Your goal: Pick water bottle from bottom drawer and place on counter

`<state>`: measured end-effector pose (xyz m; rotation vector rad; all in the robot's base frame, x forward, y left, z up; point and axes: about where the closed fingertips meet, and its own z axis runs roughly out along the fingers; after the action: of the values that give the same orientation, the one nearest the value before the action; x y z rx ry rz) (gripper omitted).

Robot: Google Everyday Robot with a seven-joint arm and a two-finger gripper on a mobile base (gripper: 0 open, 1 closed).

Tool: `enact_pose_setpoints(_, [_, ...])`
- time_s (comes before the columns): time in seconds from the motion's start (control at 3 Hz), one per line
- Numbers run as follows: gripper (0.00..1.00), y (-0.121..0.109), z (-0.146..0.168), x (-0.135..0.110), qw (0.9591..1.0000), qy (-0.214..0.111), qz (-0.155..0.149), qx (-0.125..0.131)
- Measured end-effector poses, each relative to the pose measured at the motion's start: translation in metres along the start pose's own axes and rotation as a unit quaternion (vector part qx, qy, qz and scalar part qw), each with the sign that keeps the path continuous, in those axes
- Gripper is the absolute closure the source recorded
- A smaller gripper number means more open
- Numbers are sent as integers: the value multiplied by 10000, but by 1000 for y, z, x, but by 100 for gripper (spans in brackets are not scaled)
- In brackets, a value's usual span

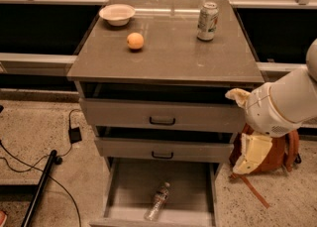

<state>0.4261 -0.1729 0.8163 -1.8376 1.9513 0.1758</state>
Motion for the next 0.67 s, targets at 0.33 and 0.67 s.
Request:
enact_pose_setpoints(0.33, [0,15,52,11,9987,-451,75,-242])
enact_pose_setpoints(0.67, [0,38,150,42,9954,-790,-253,-484])
